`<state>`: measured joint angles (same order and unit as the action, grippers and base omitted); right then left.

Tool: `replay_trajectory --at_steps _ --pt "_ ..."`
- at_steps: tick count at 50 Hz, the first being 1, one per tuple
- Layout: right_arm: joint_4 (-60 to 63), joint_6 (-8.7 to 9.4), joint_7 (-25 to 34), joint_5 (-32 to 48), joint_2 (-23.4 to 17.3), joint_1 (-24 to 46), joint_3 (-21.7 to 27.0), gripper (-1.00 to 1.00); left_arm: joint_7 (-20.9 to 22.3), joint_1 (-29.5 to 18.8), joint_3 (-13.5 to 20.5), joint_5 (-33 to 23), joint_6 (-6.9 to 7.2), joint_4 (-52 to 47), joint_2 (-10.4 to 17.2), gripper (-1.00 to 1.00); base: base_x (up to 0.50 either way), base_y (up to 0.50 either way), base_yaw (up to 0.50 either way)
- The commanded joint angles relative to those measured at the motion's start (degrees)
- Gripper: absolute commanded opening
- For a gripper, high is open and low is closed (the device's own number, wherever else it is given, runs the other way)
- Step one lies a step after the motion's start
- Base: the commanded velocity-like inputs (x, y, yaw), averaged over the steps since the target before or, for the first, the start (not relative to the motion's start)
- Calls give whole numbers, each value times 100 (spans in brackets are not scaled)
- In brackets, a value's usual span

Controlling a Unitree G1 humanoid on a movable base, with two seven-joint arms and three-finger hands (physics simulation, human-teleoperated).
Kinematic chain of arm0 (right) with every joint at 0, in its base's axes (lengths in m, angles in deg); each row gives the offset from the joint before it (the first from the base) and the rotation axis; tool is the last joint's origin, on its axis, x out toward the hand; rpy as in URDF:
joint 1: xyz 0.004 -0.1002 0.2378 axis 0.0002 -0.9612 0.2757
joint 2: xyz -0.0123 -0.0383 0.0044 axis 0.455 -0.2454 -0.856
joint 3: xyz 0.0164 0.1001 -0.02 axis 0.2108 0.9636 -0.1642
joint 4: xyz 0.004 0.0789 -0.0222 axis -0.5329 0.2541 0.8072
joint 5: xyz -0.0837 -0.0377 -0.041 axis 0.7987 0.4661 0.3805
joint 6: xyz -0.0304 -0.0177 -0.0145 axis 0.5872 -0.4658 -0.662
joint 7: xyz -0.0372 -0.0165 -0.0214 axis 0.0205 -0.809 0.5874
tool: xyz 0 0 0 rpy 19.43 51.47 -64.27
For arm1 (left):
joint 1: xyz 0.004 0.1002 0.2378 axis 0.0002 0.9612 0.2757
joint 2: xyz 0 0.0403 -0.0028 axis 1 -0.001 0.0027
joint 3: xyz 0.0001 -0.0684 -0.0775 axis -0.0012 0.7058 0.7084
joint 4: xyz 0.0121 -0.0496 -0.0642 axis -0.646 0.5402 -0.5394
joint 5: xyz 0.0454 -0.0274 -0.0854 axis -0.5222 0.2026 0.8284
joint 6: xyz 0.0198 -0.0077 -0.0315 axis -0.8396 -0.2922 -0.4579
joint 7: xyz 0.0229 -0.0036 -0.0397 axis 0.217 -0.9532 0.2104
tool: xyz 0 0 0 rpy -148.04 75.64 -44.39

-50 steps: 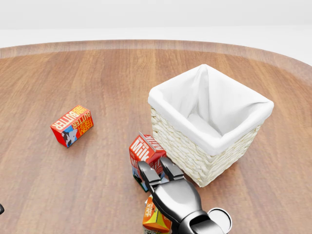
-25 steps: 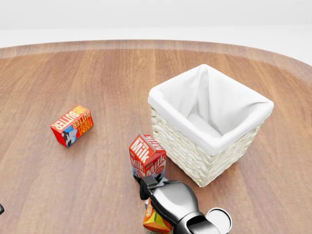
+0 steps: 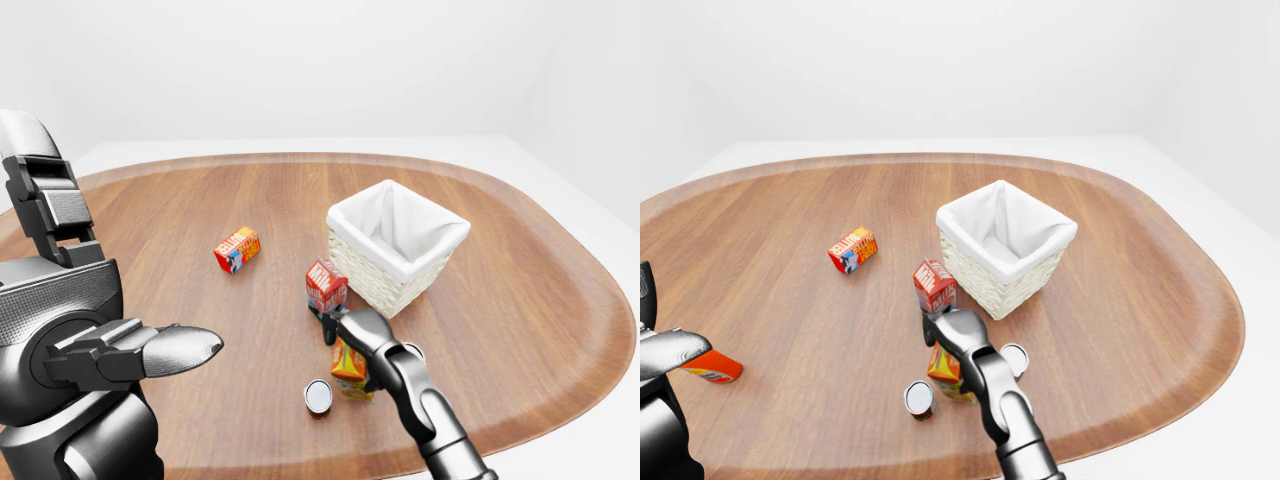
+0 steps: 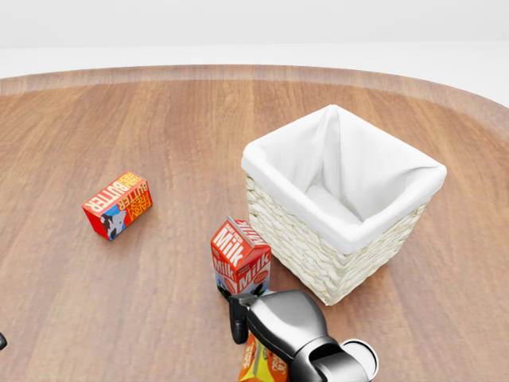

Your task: Pick up the orange juice, and put it in the basket.

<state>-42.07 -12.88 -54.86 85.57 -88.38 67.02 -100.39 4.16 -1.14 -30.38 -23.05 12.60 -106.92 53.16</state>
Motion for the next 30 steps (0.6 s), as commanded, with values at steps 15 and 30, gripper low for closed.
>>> replay_trajectory --at_steps 15,30 --pt "1494 0 1325 9 89 88 102 -100 0 0 0 -1 0 0 0 100 0 0 0" --pt "2116 0 1919 -43 221 100 -32 -100 0 0 0 -1 0 0 -1 100 0 0 0"
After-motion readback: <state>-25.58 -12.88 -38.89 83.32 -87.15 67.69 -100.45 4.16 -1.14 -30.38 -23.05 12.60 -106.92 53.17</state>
